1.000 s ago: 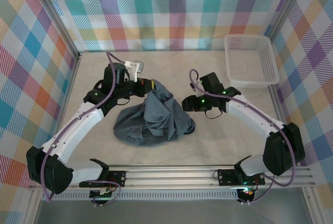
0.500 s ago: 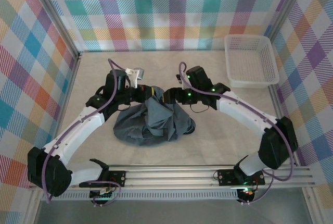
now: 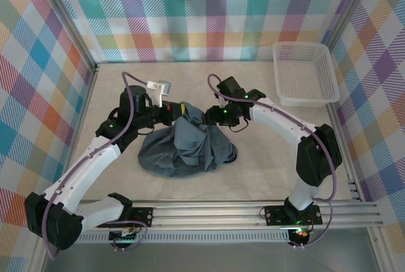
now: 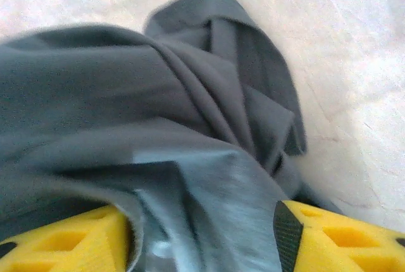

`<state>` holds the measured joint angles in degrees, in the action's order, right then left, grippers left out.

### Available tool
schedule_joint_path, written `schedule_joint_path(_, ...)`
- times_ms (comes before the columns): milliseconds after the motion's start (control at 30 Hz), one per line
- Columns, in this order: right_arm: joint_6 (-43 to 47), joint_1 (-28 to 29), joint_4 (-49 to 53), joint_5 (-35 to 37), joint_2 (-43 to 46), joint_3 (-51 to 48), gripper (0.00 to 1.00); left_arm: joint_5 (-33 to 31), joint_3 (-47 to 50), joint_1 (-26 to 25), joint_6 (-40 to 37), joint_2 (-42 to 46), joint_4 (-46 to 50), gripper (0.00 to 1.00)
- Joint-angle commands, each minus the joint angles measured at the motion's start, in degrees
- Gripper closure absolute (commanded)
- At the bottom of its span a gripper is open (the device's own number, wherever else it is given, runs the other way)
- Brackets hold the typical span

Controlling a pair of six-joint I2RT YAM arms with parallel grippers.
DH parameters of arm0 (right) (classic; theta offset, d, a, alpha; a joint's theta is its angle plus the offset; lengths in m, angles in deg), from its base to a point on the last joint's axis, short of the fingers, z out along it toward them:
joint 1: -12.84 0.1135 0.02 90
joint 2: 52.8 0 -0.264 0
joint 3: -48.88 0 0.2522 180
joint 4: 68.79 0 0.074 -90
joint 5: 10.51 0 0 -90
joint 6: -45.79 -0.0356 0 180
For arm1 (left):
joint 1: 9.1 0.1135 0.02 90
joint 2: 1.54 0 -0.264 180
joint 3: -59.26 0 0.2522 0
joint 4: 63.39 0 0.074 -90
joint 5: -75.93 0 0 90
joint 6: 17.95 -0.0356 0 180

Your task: Fold the inside-out t-shirt

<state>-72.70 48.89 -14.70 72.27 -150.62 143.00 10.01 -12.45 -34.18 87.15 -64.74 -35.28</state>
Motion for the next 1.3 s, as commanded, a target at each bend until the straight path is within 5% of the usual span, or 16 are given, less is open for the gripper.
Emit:
schedule_joint_path(0,1.24,-2.61,7.37,-1.75,1.06,-2.05,0.49,-1.63,-0.57,0.03,-2.18,1.85,1.11,1.0)
schedule_joint_path(200,3.78,-4.27,9.72,-3.41,6.21,-9.15,0.53,-3.18,-0.5,0.13,-2.71,1.79,3.6,1.0)
schedule_joint_path(300,4.99,-4.4,4.3,-12.93,6.88,-12.05,0.57,-2.25,0.02,0.12,-2.15,1.38,2.05,1.0)
schedule_joint_path(433,-0.03,-3.98,-10.35,-31.9,7.68,-14.06,0.97,-0.06,0.51,0.12,-0.28,-0.59,-1.37,1.0)
schedule_joint_path(500,-3.66,-3.99,-16.44,-35.68,8.23,-15.45,1.0,-1.46,1.6,0.13,0.96,-0.64,-2.13,1.0)
schedule_joint_path(600,-1.66,-3.97,-12.74,-30.7,9.95,-15.31,1.0,-5.65,2.67,0.12,2.44,0.29,-1.3,1.0)
schedule_joint_path(733,2.39,-3.97,-8.08,-12.48,15.07,-22.26,1.0,-13.43,3.01,1.74,5.78,2.18,2.8,1.0)
schedule_joint_path(833,2.93,-4.05,-6.71,-5.4,17.44,-27.11,1.0,-7.71,4.37,3.13,6.41,2.61,-1.52,1.0)
schedule_joint_path(967,4.93,-3.89,-5.97,-9.33,18.43,-25.74,1.0,4.63,4.94,3.11,6.54,0.25,-6.77,1.0)
schedule_joint_path(1033,6.01,-3.84,-6.48,-12.07,18.79,-23.45,0.92,10.89,5.3,2.87,7.1,-1.03,-10.25,1.0)
schedule_joint_path(1133,8.28,-3.8,-7.88,-12.13,19.49,-19.45,0.47,13.44,4.52,1.59,5.98,-2.0,-10.43,1.0)
schedule_joint_path(1267,21.01,-2.8,-16.96,-16.5,21.51,-18.62,0.27,14.29,3.8,0.66,4.29,-2.29,-9.46,1.0)
